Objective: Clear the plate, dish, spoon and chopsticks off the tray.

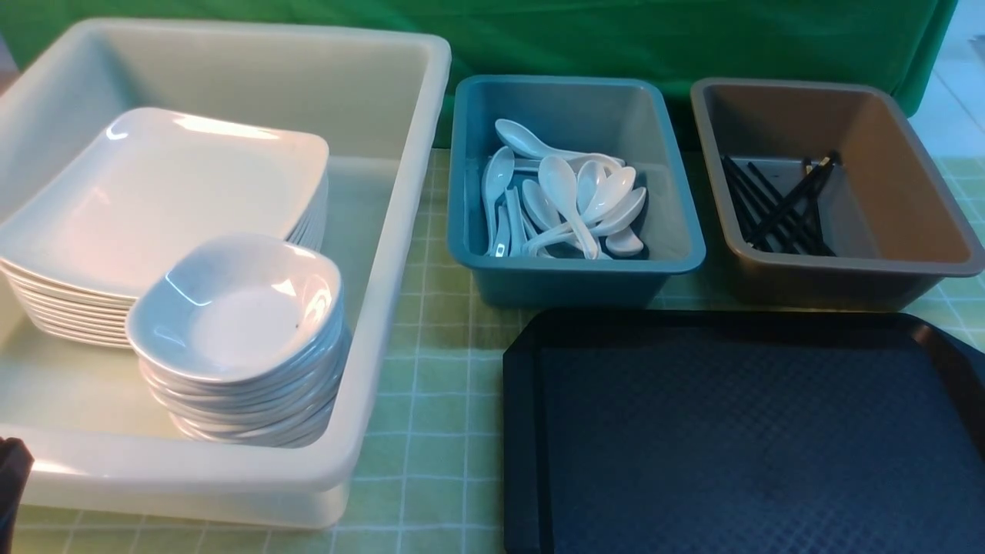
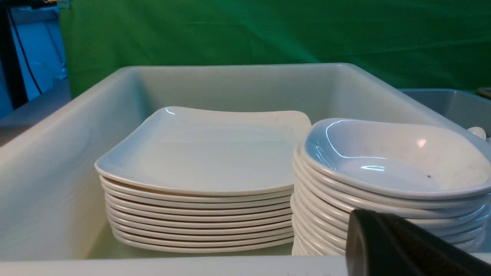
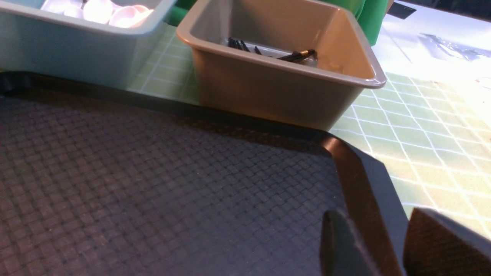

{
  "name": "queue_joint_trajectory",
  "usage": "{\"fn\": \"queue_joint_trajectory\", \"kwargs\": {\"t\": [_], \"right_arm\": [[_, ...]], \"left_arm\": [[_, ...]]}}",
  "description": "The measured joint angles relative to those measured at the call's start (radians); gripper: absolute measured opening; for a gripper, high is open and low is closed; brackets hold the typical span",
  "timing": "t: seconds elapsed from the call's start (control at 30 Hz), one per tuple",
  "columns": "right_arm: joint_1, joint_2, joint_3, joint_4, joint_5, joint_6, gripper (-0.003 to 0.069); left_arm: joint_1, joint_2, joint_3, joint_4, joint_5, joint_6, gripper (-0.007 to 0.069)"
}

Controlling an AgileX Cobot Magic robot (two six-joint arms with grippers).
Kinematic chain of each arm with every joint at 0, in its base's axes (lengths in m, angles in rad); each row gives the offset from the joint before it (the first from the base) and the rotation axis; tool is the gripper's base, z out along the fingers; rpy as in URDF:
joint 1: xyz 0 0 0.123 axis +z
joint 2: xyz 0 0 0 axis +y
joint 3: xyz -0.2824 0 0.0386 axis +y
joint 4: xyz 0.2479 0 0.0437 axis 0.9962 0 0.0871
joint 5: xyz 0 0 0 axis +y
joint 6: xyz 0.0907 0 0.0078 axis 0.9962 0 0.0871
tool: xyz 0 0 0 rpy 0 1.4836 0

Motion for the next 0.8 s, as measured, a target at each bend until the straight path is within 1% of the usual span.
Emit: {"fn": "queue_joint_trajectory", "kwargs": {"t": [0.3,0.4,0.43,0.53,0.57,0.8], "right_arm": [[0.0,0.0,0.0,0.0,0.0,0.0,0.0239],[0.0,0.0,0.0,0.0,0.0,0.0,0.0239],[0.0,0.0,0.0,0.0,0.0,0.0,0.0239],[0.0,0.0,0.0,0.0,0.0,0.0,0.0239],[0.0,0.0,0.0,0.0,0.0,0.0,0.0239],[0.0,0.0,0.0,0.0,0.0,0.0,0.0239]], "left_arm": [[0.0,0.0,0.0,0.0,0.0,0.0,-0.0001],[0.0,0.0,0.0,0.0,0.029,0.0,-0.0001],[0.0,0.0,0.0,0.0,0.052,0.0,-0.0001],[0.0,-0.001,0.0,-0.005,0.217,0.0,-0.0001],[0.0,-0.001,0.0,-0.005,0.24,0.0,-0.0001],[0.0,-0.001,0.0,-0.005,0.271,0.0,0.0]]}}
